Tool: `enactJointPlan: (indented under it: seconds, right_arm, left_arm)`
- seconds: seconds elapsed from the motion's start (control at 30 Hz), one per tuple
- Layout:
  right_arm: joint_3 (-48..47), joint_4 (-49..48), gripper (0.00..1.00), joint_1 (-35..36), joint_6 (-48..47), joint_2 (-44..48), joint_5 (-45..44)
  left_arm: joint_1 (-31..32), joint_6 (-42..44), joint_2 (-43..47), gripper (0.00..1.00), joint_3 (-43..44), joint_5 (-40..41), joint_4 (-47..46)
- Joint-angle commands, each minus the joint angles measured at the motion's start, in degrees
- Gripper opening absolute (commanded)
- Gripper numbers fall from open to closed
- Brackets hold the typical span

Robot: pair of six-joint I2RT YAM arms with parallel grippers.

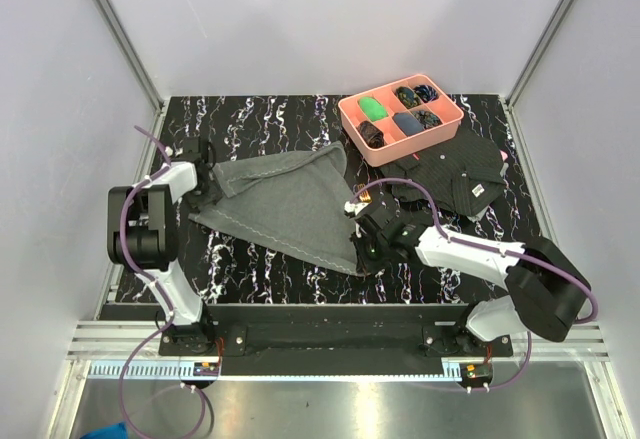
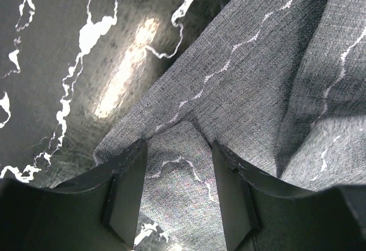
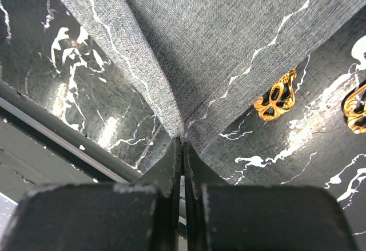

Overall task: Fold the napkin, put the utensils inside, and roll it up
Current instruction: Flatten the napkin out

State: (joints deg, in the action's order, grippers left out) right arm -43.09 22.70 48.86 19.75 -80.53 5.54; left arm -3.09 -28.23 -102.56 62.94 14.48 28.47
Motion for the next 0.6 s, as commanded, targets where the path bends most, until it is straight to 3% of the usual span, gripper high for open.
enactJointPlan:
  seconds: [0.0, 0.2, 0.47, 0.57]
  right_arm:
    - [-2.88, 0.06, 0.00, 0.27, -0.85, 2.83, -0.36]
    - [-2.88, 0.15, 0.00, 0.27, -1.38, 4.33, -0.53]
    - [-2.79, 0.42, 0.00, 0.27, -0.94, 3.63, -1.23]
    - [-2.88, 0.42, 0.00, 0.27, -0.94, 3.28, -1.32]
  left_arm:
    - [0.81, 0.63, -4.31, 0.48, 1.66, -1.74, 2.47]
    - [1.25, -0.51, -3.78, 0.33, 2.01, -1.21, 1.41]
    - [1.51, -0.60, 1.13, 0.36, 0.96, 1.95, 1.59]
    - [1.60, -0.60, 4.12, 0.32, 0.35, 2.74, 1.41]
